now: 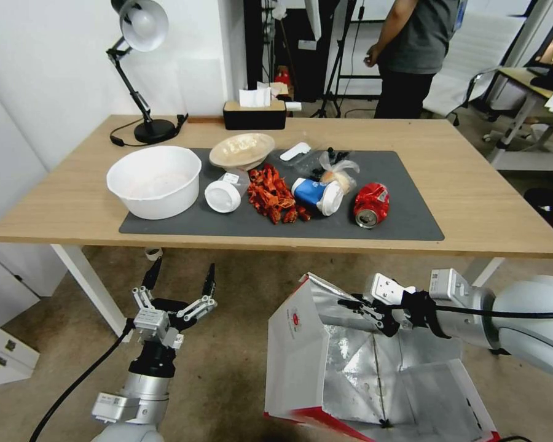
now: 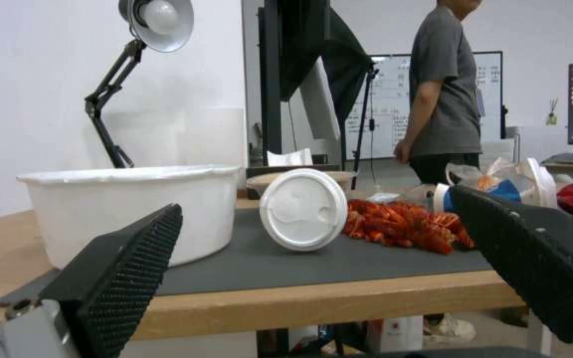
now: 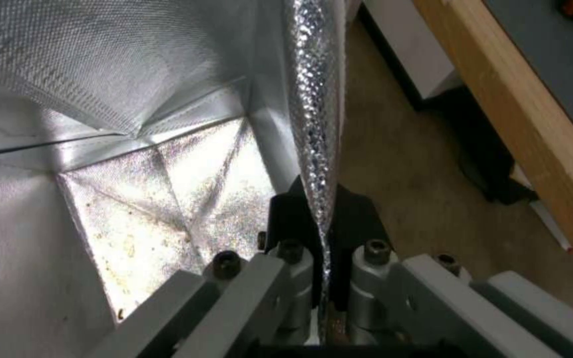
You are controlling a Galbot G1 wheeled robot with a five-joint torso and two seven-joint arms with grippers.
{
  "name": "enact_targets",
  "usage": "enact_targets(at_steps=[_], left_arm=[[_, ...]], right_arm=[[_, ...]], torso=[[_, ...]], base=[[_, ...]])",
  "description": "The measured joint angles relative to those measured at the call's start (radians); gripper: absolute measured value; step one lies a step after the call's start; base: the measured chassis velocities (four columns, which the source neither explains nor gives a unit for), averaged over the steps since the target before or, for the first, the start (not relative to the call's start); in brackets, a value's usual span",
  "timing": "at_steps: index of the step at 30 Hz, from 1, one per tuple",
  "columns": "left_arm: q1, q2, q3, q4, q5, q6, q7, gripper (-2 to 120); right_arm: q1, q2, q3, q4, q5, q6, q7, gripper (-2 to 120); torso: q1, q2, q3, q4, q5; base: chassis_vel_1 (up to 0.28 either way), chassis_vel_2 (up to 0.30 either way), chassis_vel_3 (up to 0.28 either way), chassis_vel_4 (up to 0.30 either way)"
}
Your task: Pick up the food delivery bag from the floor and place it on the table.
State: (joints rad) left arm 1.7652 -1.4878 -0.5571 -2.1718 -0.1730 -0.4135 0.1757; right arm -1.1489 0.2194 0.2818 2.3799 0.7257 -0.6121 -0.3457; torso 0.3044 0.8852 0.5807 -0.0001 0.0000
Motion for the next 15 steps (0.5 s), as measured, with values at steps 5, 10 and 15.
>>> enact_targets(at_steps=[5,10,15], left_arm=[[0.002,0.001,0.0,-0.002,-0.001,0.0,0.0,100],[0.002,0.002,0.0,-0.004,-0.003,0.0,0.0,100],[0.004,0.002,0.0,-0.005,-0.004,0.001,0.0,100]], right_arm=[[0.0,0.0,-0.001,-0.001,0.0,0.0,0.0,0],[0.0,-0.001,-0.001,-0.001,0.0,-0.001,0.0,0],[0.0,-0.001,-0.001,0.001,0.0,-0.001,0.0,0]], torso=[[0.011,0.027,0.016,0.0,0.0],[0.02,0.046,0.027,0.0,0.0],[0.032,0.076,0.043,0.0,0.0]], base=[[0.0,0.0,0.0,0.0],[0.0,0.0,0.0,0.0],[0.0,0.0,0.0,0.0]])
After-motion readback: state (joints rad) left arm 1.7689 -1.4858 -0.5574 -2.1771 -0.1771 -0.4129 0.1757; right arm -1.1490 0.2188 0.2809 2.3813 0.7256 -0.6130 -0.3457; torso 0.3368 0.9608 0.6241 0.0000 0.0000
